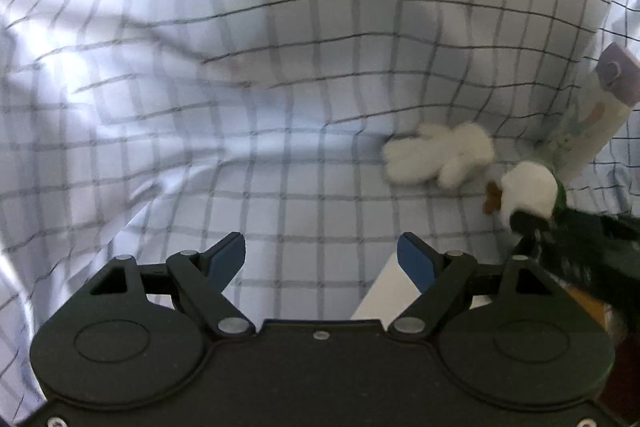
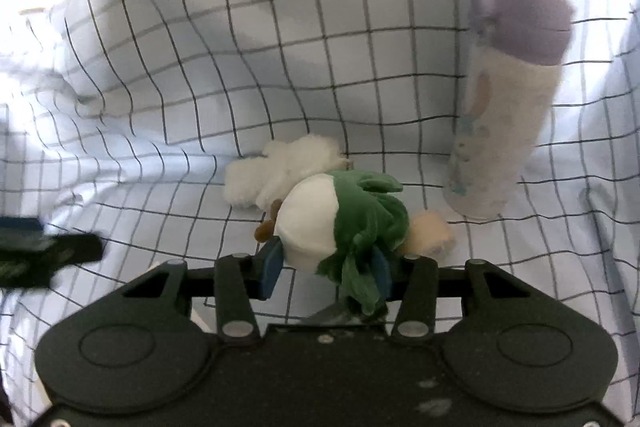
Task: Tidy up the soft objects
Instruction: 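Grasp the green-and-white plush with the right tool while the left reaches toward the white bunny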
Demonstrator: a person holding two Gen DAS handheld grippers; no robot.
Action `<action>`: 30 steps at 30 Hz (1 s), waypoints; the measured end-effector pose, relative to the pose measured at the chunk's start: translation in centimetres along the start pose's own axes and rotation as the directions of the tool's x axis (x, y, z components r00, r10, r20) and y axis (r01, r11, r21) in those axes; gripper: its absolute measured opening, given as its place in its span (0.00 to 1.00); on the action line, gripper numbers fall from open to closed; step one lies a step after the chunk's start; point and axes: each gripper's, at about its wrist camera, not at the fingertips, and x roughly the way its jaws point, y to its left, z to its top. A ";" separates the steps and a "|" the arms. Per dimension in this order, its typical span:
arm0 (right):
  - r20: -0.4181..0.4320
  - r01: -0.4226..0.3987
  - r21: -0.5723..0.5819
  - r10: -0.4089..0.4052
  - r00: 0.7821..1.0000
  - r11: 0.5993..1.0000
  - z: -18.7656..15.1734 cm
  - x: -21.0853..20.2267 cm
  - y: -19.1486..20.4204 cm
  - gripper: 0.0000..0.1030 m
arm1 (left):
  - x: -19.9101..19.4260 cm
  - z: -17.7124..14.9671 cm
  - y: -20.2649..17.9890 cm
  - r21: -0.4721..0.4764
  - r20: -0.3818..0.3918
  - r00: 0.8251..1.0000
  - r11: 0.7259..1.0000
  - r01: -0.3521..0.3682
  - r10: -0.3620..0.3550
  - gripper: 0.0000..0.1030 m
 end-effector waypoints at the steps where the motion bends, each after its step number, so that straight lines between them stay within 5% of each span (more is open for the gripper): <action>1: 0.007 -0.006 0.004 0.006 1.000 1.000 -0.1 -0.5 -0.3 0.44 | 0.4 0.5 -0.5 0.014 0.002 1.000 1.000 0.008 -0.008 0.83; 2: 0.012 -0.009 0.008 0.008 1.000 1.000 -0.1 -1.0 -0.5 0.44 | 0.9 1.0 -1.2 0.033 0.008 1.000 0.999 0.016 -0.016 0.90; 12: 0.016 -0.037 0.020 0.037 0.999 0.999 -1.7 -3.4 -2.6 0.44 | 5.5 3.6 -7.7 0.258 0.056 0.998 0.966 -0.003 -0.012 0.90; 26: -0.002 -0.063 0.027 0.063 0.998 0.998 -2.9 -3.6 -4.3 0.45 | 12.3 5.1 -10.7 0.353 -0.079 0.997 0.935 0.044 -0.017 0.89; 30: -0.005 -0.061 0.024 0.061 0.998 0.998 -3.0 -3.7 -4.3 0.45 | 13.8 5.5 -10.7 0.335 -0.129 0.991 0.939 0.076 -0.034 0.74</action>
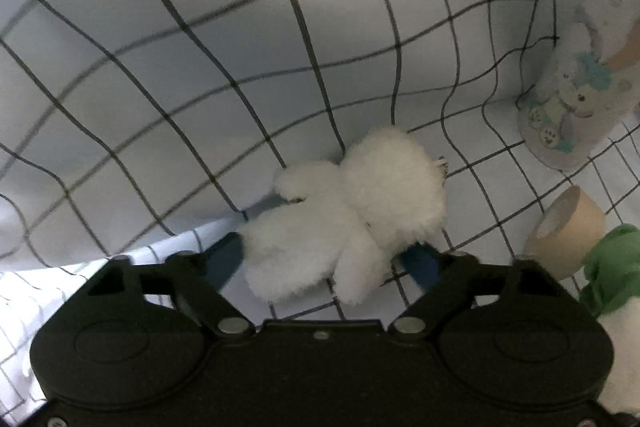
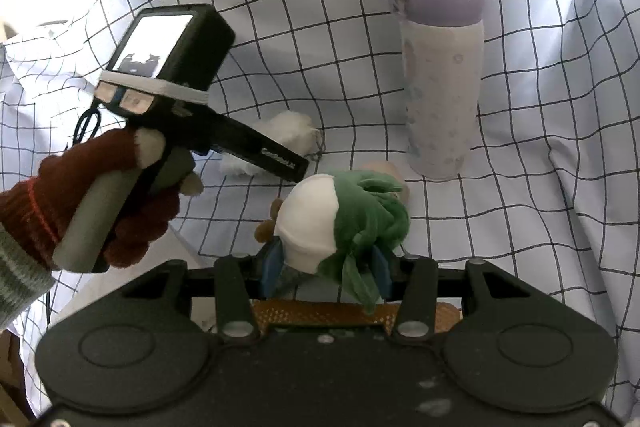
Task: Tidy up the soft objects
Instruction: 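Grasp the green-and-white plush with the right tool while the left reaches toward the white bunny, then close the left tool on the white plush bunny and lift it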
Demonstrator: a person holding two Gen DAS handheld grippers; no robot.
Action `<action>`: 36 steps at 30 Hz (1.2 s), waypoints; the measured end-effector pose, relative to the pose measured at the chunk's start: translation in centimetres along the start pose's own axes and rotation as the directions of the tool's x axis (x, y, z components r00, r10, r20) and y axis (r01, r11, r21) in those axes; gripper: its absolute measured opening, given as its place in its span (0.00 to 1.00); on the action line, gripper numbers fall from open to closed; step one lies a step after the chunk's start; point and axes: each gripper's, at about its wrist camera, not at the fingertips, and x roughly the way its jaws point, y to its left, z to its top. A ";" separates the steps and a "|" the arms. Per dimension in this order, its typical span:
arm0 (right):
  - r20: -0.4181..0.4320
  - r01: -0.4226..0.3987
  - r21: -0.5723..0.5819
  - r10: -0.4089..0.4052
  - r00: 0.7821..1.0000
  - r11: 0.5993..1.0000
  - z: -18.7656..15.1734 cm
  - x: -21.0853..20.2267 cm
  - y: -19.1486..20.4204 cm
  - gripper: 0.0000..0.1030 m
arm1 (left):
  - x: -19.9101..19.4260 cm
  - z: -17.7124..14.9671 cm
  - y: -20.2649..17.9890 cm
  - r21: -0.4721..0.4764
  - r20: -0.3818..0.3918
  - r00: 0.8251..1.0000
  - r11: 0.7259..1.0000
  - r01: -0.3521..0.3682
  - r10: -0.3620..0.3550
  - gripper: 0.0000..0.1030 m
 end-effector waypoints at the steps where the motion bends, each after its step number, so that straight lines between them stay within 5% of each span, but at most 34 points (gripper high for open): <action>1: 0.000 0.002 0.000 -0.002 1.000 1.000 0.0 0.0 0.0 0.45 | 0.0 0.0 0.2 -0.009 0.007 1.000 1.000 0.014 -0.014 0.70; 5: 0.003 0.015 -0.004 -0.015 1.000 1.000 0.1 -0.1 0.3 0.45 | -0.9 -0.3 1.4 -0.050 0.034 0.999 0.999 0.006 -0.004 0.28; 19: -0.004 0.022 -0.029 -0.022 1.000 0.999 2.1 1.4 4.0 0.45 | -6.7 -6.0 9.9 -0.269 0.061 0.997 0.963 -0.021 0.039 0.21; 22: -0.022 0.010 -0.009 -0.010 1.000 1.000 2.4 1.9 4.6 0.45 | -6.2 -6.8 10.7 -0.241 0.021 1.000 0.970 0.008 -0.003 0.29; 24: -0.024 0.011 -0.014 -0.011 1.000 1.000 2.5 2.0 5.1 0.45 | -6.4 -7.7 11.0 -0.233 0.025 1.000 0.972 0.008 -0.002 0.58; 26: -0.020 0.016 -0.026 -0.017 1.000 1.000 2.6 2.1 5.5 0.45 | -6.8 -8.2 11.0 -0.218 0.064 0.998 0.976 -0.004 0.018 0.72; 36: -0.018 0.026 -0.019 -0.027 0.999 0.999 2.9 2.5 3.8 0.45 | -4.4 -5.8 8.3 -0.146 0.061 0.998 0.989 -0.008 0.017 0.79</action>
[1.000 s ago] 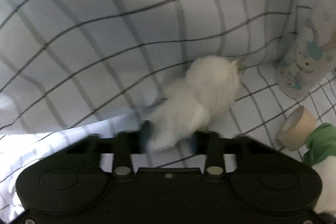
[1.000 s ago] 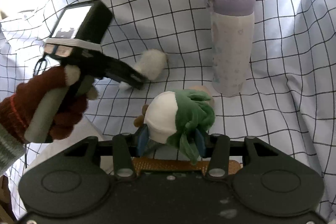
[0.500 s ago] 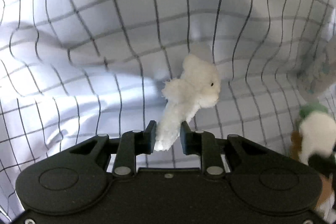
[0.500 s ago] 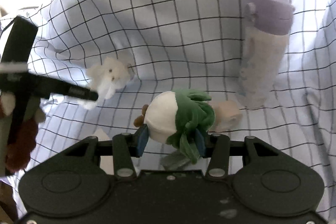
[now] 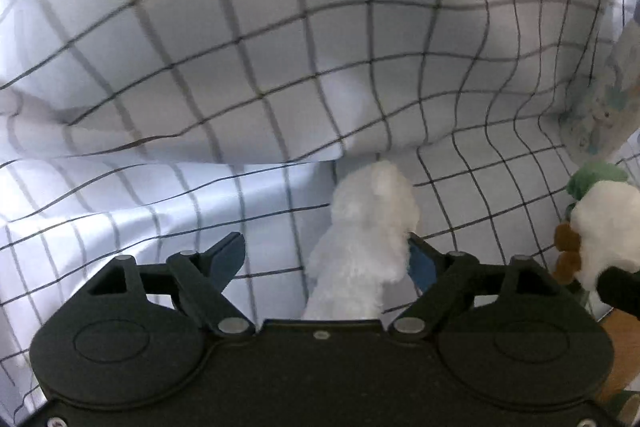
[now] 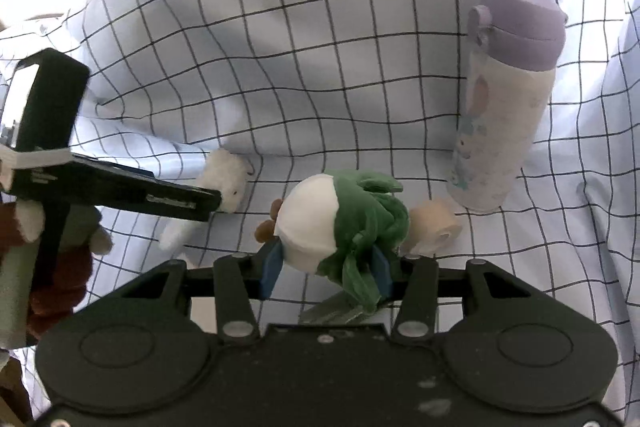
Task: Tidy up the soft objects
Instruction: 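Close the left tool on the white plush bunny and lift it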
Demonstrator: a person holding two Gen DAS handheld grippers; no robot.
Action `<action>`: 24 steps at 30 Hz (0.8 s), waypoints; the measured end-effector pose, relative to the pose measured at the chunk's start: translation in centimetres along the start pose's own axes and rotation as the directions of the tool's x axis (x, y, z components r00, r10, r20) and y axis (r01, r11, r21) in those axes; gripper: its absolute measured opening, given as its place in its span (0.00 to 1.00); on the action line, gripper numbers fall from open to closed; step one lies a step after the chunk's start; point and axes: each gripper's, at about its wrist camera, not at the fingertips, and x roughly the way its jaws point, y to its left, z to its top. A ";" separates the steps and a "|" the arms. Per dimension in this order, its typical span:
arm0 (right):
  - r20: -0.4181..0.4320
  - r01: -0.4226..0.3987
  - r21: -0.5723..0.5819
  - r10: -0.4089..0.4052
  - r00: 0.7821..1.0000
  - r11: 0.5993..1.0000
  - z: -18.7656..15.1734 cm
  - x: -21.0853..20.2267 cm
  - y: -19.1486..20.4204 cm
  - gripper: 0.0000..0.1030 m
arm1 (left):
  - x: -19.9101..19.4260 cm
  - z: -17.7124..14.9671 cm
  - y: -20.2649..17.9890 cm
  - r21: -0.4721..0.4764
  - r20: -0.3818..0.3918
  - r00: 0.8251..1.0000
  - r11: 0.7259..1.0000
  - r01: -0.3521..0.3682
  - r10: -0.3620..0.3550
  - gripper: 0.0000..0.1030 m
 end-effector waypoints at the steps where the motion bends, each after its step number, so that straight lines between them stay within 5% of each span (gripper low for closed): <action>1: -0.001 0.000 0.001 0.000 1.000 1.000 0.0 0.1 -0.2 0.45 | 0.4 0.0 -0.4 0.011 -0.003 1.000 1.000 0.003 -0.003 0.79; 7: -0.005 -0.003 0.001 0.003 1.000 1.000 -0.3 0.3 -1.1 0.45 | 2.0 -0.3 -1.9 0.032 -0.038 0.999 1.000 0.000 0.001 0.78; 10: -0.003 -0.003 0.005 0.003 1.000 1.000 -0.4 0.2 -1.2 0.45 | 2.8 -0.4 -1.9 0.012 -0.062 0.997 0.999 0.041 -0.040 0.55; 12: 0.001 0.000 0.004 0.000 1.000 1.000 -0.4 0.1 -1.2 0.45 | 2.9 -0.6 -1.7 -0.007 -0.053 0.997 0.998 0.061 -0.061 0.49; 24: 0.019 -0.031 -0.086 0.033 0.999 0.996 0.7 0.7 3.3 0.45 | -2.6 -3.8 4.2 -0.216 0.007 0.997 0.974 -0.072 0.075 0.48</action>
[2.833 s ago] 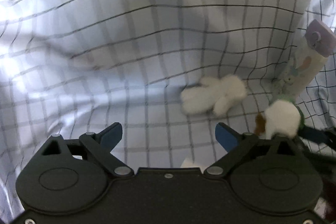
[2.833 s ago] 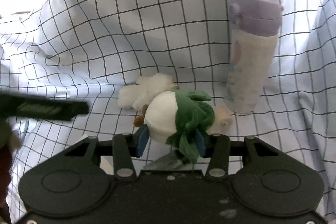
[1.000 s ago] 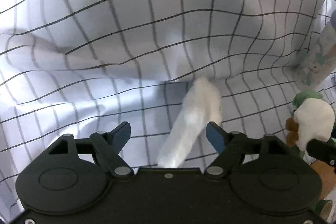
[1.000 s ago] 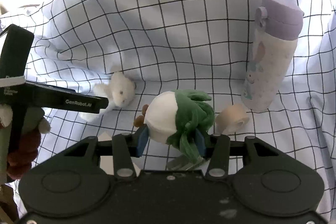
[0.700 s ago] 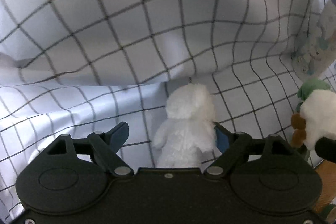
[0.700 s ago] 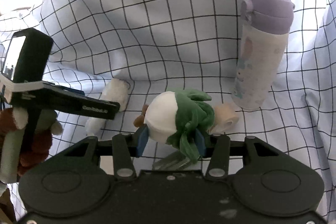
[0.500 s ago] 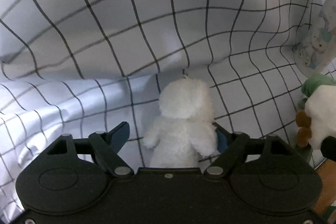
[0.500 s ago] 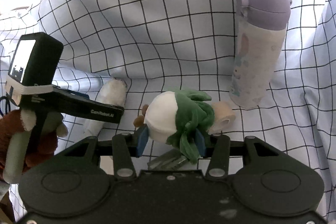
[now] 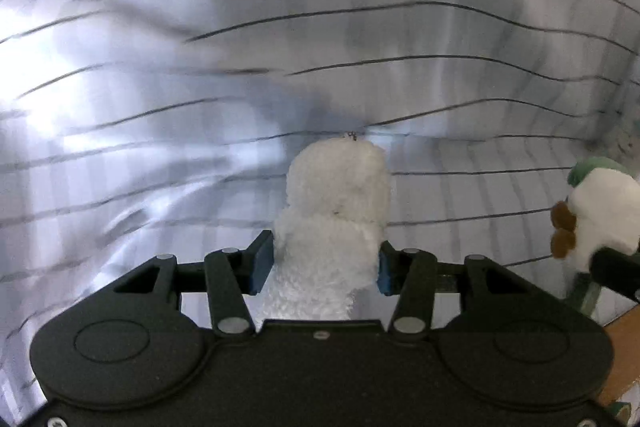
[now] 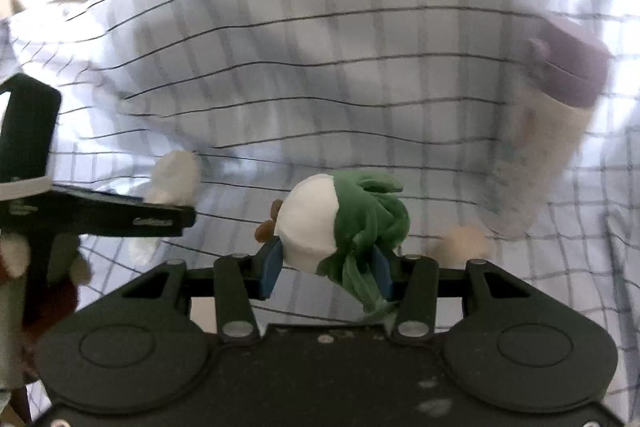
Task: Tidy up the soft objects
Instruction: 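Close the left tool on the white plush bunny and lift it, then drop the white bunny into the basket with the left tool while the right carries the green plush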
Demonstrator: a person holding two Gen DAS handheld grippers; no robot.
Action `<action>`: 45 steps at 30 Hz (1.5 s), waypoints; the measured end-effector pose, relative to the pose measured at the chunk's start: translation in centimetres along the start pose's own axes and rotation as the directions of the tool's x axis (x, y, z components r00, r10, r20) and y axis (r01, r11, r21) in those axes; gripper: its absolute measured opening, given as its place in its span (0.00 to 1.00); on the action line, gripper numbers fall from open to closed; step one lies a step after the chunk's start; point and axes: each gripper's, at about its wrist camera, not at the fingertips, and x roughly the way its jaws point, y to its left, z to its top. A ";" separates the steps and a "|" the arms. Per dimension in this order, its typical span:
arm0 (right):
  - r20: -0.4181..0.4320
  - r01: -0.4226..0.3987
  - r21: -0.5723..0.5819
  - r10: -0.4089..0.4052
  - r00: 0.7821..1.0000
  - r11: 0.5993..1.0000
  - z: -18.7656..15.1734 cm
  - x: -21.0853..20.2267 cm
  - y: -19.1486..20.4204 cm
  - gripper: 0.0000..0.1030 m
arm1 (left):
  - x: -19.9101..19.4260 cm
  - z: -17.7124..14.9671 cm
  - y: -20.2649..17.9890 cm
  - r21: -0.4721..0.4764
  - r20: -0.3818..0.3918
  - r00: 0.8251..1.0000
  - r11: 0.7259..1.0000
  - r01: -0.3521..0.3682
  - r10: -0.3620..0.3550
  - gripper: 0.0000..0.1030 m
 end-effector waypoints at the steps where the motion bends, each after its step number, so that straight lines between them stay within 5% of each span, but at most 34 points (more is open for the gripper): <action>1: 0.004 -0.010 -0.017 0.010 1.000 1.000 0.1 0.2 0.8 0.45 | -0.5 -0.4 0.7 -0.016 0.005 1.000 1.000 -0.014 0.014 0.48; 7: 0.021 -0.081 -0.115 0.084 0.996 0.990 0.2 0.7 5.8 0.45 | -4.0 -3.9 5.4 -0.107 0.022 0.992 0.987 -0.118 0.121 0.48; 23: -0.042 -0.307 -0.331 0.311 0.950 0.893 -4.5 -3.2 16.1 0.45 | -12.4 -14.6 10.8 -0.286 0.072 0.966 0.933 -0.217 0.247 0.48; 29: -0.078 -0.358 -0.387 0.356 0.931 0.850 -8.6 -7.2 16.6 0.45 | -15.5 -19.6 10.9 -0.363 0.050 0.968 0.908 -0.210 0.245 0.48; 35: -0.107 -0.382 -0.430 0.374 0.921 0.818 -13.5 -12.0 15.1 0.46 | -18.3 -23.5 8.8 -0.349 0.042 0.976 0.919 -0.184 0.212 0.48; 45: -0.106 -0.389 -0.342 0.376 0.921 0.855 -22.7 -19.9 9.5 0.46 | -22.0 -27.6 3.1 -0.286 0.081 0.989 0.953 -0.098 0.126 0.48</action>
